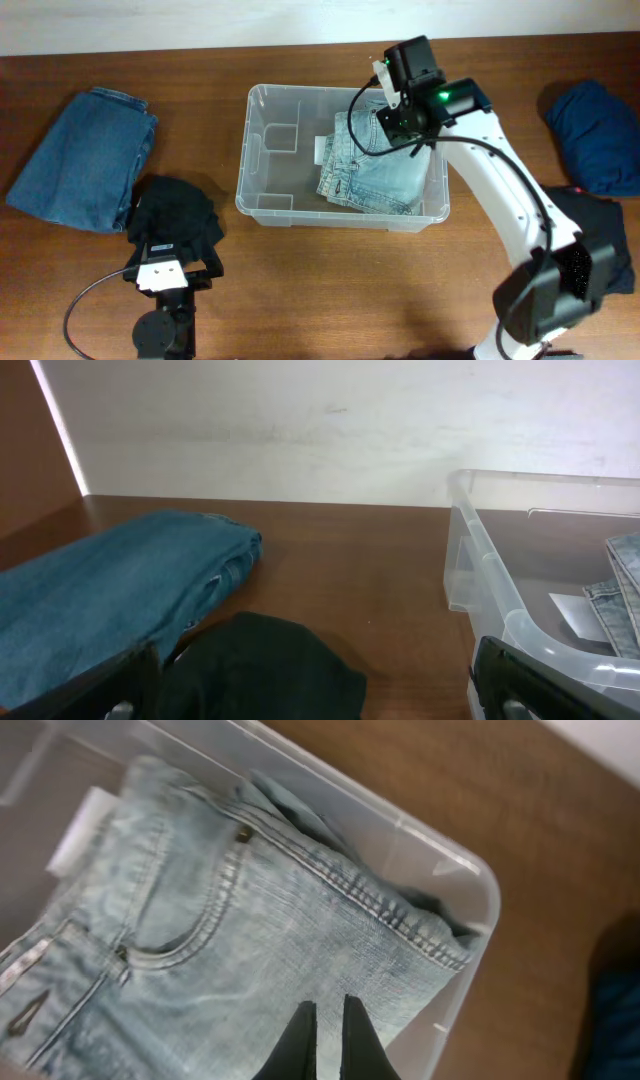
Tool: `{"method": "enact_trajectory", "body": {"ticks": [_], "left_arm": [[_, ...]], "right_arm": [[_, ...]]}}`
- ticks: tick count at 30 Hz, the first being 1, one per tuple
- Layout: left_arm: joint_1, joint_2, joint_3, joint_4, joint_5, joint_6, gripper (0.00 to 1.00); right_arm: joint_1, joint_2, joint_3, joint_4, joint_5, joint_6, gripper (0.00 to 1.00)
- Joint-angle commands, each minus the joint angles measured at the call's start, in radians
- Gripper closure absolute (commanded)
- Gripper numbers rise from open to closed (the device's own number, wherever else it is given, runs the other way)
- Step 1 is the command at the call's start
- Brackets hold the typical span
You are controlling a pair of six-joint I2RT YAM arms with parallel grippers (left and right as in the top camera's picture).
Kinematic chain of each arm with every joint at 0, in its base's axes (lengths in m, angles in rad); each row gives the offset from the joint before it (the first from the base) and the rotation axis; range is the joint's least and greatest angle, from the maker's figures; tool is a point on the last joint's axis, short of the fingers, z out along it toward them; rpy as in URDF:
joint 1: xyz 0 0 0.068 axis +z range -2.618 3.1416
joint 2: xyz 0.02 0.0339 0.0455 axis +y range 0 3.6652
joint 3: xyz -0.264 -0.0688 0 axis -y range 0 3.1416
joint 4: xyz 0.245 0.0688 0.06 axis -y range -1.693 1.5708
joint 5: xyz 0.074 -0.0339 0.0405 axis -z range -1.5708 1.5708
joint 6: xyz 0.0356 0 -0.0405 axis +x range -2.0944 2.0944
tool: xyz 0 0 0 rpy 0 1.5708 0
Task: Pack container
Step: 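Open the right gripper and raise it off the jeans, then lower the right gripper to press the jeans flat in the bin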
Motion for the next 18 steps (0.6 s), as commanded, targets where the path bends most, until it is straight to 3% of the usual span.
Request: {"method": "enact_trajectory", "body": {"ticks": [1, 7, 18], "left_arm": [[-0.002, -0.007, -0.002, -0.004, -0.003, 0.012, 0.01], [-0.002, -0.007, -0.002, -0.004, -0.003, 0.012, 0.01], [-0.002, -0.007, -0.002, -0.003, -0.003, 0.012, 0.01]], "right_arm": [[-0.007, 0.039, -0.003, 0.002, 0.053, 0.097, 0.96], [-0.028, 0.101, -0.003, 0.008, 0.053, 0.167, 0.96], [-0.047, 0.24, -0.003, 0.034, 0.034, 0.169, 0.96]]}}
